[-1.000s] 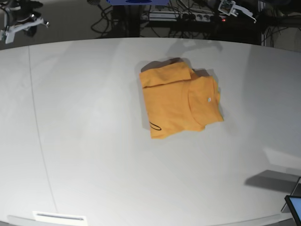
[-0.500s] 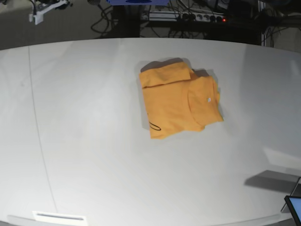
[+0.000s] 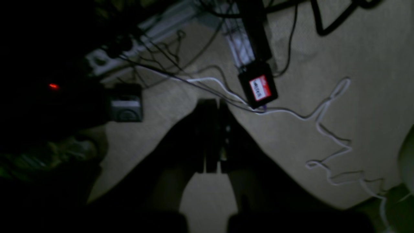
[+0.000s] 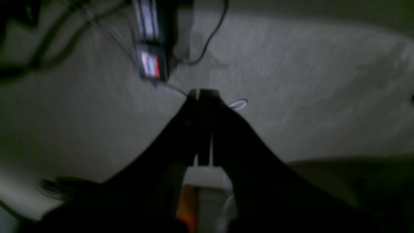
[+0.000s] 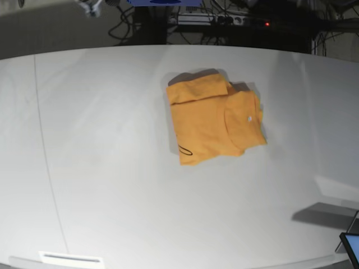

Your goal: Fold the T-shirt properly

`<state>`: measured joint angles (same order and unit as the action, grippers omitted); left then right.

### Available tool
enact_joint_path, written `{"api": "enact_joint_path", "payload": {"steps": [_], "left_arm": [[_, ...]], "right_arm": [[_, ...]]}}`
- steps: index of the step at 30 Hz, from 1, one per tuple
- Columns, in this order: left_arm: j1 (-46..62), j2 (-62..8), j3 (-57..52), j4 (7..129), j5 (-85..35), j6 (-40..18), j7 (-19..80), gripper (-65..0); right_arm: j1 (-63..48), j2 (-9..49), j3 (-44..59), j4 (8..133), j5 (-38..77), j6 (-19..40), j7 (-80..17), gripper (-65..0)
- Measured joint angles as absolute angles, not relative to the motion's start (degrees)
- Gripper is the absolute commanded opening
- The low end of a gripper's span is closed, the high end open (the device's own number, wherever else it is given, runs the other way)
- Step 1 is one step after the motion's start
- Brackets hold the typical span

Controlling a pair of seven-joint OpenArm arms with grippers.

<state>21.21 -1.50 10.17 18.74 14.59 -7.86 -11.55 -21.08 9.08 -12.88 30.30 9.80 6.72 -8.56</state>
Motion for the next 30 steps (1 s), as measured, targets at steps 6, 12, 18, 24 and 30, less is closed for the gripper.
{"api": "enact_joint_path", "payload": {"steps": [6,12,18,24,30], "left_arm": [[9.56,0.36,10.11,6.11,14.74,-7.6,-6.48,-65.0],[5.34,1.41,10.07,5.58,6.09,-7.51,-0.8,-65.0],[4.36,-1.06,10.24,5.98,0.05,-7.46,-0.69,-65.0],[4.75,-0.4,10.5,8.8,-0.08,-7.49,-0.4,-65.0],[5.13,-0.38,10.5,8.84,-0.05,-7.68,-0.36,-65.0]], "right_arm": [[-11.97,3.7,-21.23,12.71,7.66,6.11,6.87,-65.0],[-9.41,1.37,-22.31,7.22,7.51,6.17,12.62,-64.9],[-9.58,2.0,-22.26,7.16,7.53,5.98,13.69,-64.9],[-8.91,1.74,-22.26,7.18,7.53,6.0,13.74,-64.9],[-8.93,1.28,-22.26,6.87,7.53,6.0,13.85,-64.9]]}}
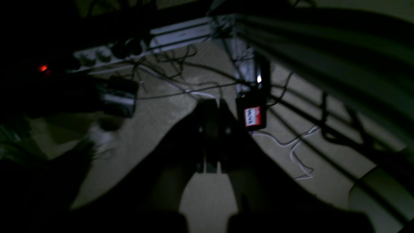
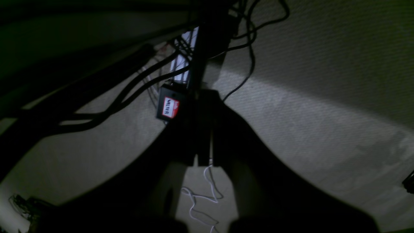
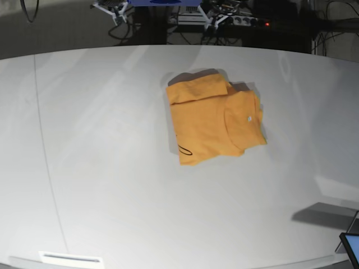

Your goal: Fold the T-shirt properly

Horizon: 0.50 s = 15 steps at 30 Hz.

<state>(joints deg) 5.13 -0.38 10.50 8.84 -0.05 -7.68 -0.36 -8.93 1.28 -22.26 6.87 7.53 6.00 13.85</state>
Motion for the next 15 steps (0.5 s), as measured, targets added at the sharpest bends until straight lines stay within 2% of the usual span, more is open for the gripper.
{"api": "enact_joint_path", "payload": {"steps": [15], "left_arm": [[4.78,-0.49,10.39,8.91,-0.1,-7.51,-0.36,-65.0]], "right_arm": [[-8.88,1.39,-22.26,6.85,7.53,6.0,13.67,-64.9]]}}
